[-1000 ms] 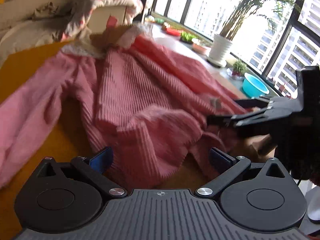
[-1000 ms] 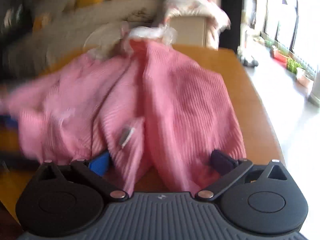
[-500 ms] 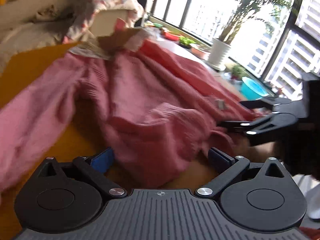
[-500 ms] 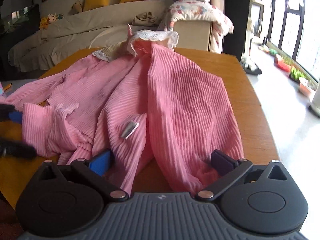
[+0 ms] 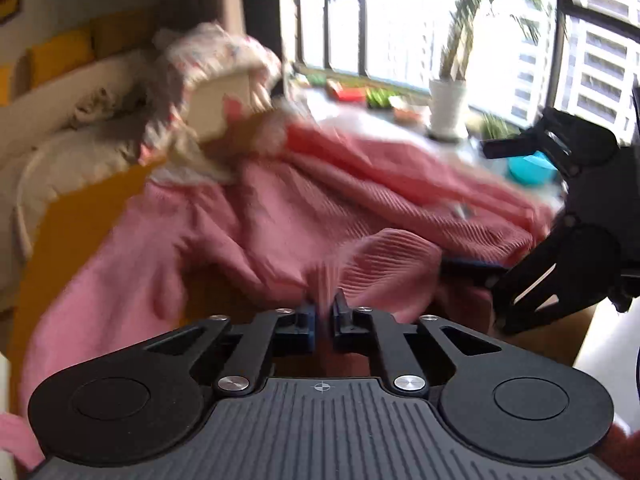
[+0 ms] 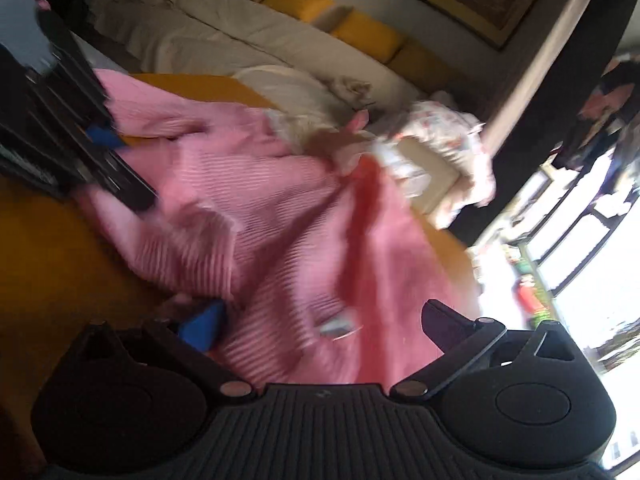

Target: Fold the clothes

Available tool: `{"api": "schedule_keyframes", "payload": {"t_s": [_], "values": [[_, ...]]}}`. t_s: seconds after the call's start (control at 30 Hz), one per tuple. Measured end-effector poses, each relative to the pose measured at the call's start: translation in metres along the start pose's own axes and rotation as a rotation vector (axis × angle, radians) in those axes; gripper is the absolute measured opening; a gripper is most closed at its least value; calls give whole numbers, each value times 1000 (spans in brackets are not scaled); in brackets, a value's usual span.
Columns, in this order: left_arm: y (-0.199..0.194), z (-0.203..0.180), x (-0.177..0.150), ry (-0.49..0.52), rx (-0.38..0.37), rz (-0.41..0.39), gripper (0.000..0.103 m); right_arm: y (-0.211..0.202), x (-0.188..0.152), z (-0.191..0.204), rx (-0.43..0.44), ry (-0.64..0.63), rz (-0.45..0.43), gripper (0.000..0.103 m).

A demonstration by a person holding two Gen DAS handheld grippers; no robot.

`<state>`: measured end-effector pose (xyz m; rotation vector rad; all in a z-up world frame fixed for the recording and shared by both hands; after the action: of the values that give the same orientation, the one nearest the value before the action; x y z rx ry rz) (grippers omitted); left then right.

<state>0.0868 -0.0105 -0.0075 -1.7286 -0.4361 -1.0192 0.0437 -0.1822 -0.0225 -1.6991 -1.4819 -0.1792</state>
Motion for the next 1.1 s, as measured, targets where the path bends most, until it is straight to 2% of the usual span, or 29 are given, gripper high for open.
{"api": "schedule_keyframes", "payload": {"t_s": [0.07,0.17,0.2,0.23,0.27,0.3,0.37,0.5,0.57,0.63,0.67,0.7,0.73,0.8,0.87,0.93,1.0,1.03,1.07,1.1], "values": [[-23,17,12,-26,29,-67,6,-6,-2,-12,-147,-53,1,103],[-66,43,19,-43,57,-131,5,-24,-13,-33,-300,-68,5,103],[-77,50,18,-64,45,-132,6,-30,-18,-39,-253,-10,0,103],[-84,57,16,-117,-9,-118,10,-36,-22,-46,-206,47,-5,103],[-91,63,14,-171,-65,-103,28,-42,-27,-52,-159,105,-10,103],[-92,65,12,-234,-137,-86,62,-48,-32,-59,-111,162,-15,103],[-82,57,8,-313,-239,-56,88,-59,-40,-72,-20,273,-24,103],[-25,16,-3,-320,-294,54,88,-46,-42,-72,-30,318,8,103],[3,1,-9,-329,-269,88,83,-36,-41,-65,13,327,21,103],[27,-13,-11,-301,-208,88,54,-25,-41,-59,32,318,39,103],[31,-18,-8,-260,-162,71,16,-19,-41,-55,31,306,50,103],[35,-22,-6,-218,-116,53,3,-13,-41,-51,31,294,62,103],[39,-27,-3,-177,-70,36,3,-5,-40,-49,26,284,73,103],[18,-20,13,-133,-42,-54,3,2,-38,-46,9,253,76,103],[-19,-11,28,-43,12,-171,2,4,-34,-54,-129,203,69,103],[-55,-4,29,58,21,-231,3,1,-34,-66,-259,200,69,103],[-74,-2,10,96,-65,-160,6,-4,-39,-80,-374,236,74,103],[-84,-2,0,115,-109,-124,11,-6,-43,-78,-352,247,78,103],[-87,-2,-16,126,-137,-53,24,-8,-46,-76,-330,258,82,103],[-87,-3,-29,125,-147,-1,46,-10,-50,-74,-308,270,86,103]]}}
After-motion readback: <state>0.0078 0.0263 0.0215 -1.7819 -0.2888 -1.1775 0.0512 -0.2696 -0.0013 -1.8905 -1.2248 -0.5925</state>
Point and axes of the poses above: each gripper's, at about its wrist camera, not at the fingertips, and y roughly the way its jaws point, z to its left, x to its top, the point moved 4 cm from there along y, roughly the way its jaws point, and after that the axes turned 9 degrees about -y, right-handed, at the moved point
